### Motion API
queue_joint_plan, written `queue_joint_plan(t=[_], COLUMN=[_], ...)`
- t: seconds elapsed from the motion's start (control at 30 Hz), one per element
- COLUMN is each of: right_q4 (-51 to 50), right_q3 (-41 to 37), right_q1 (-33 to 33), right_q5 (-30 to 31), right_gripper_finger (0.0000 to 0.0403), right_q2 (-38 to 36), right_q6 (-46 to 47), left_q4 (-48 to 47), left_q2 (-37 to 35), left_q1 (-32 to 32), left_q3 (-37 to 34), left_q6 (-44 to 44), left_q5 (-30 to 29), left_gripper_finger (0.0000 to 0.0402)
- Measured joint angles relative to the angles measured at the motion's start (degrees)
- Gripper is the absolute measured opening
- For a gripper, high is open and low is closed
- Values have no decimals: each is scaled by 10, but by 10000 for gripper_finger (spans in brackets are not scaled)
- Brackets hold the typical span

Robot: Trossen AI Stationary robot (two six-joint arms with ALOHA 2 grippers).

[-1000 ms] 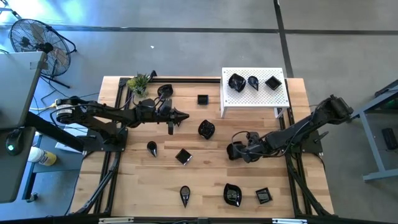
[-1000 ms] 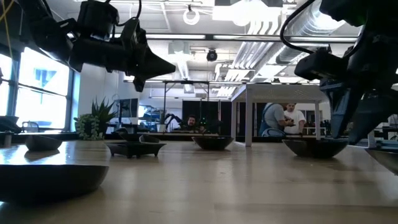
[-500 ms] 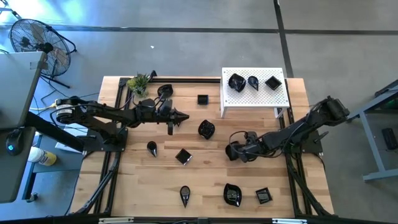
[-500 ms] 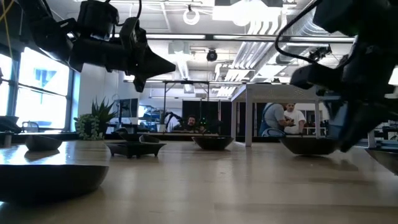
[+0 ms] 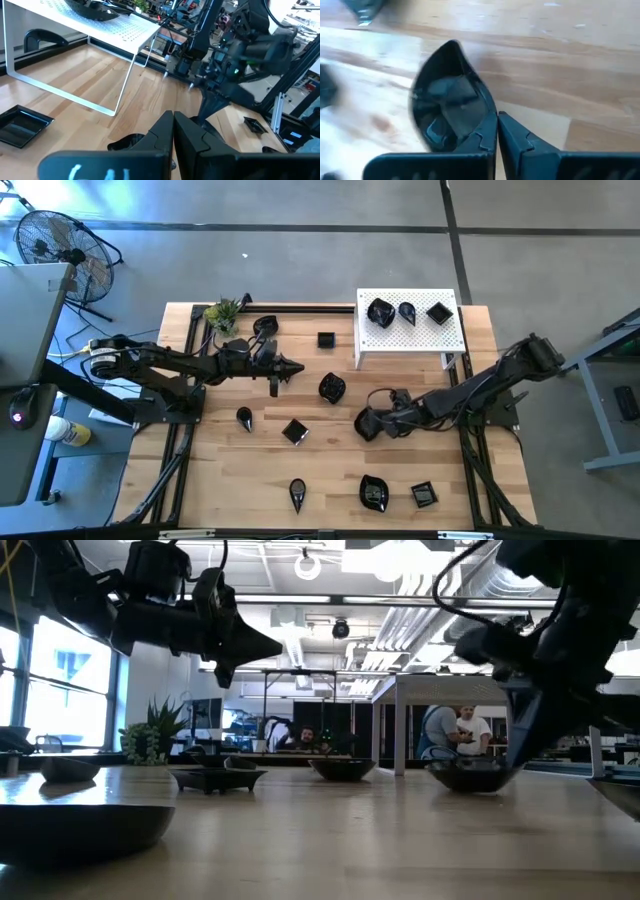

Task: Pick & Place Mini shaped plates
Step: Stack the black leaf-shaped plate on top of the black leaf-shaped plate on the shelf

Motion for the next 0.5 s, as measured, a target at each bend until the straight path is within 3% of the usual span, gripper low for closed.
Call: queue_joint_plan(t=[0.27, 0.5], right_q4=[-4, -100], right_q3=[27, 147], right_q1=[-74, -236], right_q5=[-2, -41], right_gripper_finger=[1, 1], right_q2=[-120, -194], right_q6=[-106, -295], left_q4=[0, 0], left_q2=[0, 0], left_q1=[0, 0], left_q3=[0, 0], left_q6=[0, 0], left_q5=[0, 0], left_gripper_finger=[9, 9])
